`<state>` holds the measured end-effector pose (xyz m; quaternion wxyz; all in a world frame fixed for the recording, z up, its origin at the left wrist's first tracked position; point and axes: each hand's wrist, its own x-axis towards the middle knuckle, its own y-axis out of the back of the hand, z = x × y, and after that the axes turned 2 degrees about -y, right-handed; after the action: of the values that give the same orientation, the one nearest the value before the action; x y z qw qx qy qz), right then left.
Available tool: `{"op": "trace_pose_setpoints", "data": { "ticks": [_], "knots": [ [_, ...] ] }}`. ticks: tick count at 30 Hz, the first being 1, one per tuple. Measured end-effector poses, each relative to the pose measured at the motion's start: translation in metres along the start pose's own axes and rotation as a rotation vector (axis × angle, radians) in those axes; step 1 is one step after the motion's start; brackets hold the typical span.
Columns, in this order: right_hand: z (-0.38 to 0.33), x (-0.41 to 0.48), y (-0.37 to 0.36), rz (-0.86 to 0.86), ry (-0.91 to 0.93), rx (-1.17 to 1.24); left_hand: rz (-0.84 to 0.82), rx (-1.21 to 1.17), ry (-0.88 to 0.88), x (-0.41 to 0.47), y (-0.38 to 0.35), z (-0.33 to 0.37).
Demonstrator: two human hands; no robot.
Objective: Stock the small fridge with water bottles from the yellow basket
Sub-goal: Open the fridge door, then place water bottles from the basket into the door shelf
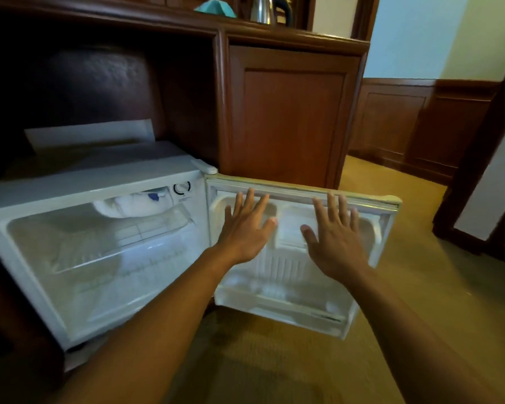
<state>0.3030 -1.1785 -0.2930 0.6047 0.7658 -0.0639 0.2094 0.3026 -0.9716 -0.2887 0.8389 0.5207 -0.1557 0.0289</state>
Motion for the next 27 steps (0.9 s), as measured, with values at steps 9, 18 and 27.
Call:
{"op": "trace_pose_setpoints", "data": {
  "ticks": [9,18,27],
  "knots": [
    [-0.217,-0.109,-0.066,-0.274,0.358,0.324,0.201,0.118,0.480,-0.244,0.086,-0.109],
    [-0.431,-0.221,-0.130,-0.632,0.863,0.447,0.228,0.145,1.111,-0.493,0.124,-0.235],
    [-0.582,-0.297,-0.222,-1.097,0.910,0.377,0.126,-0.076,1.562,-0.638,0.097,-0.364]
  ]
}}
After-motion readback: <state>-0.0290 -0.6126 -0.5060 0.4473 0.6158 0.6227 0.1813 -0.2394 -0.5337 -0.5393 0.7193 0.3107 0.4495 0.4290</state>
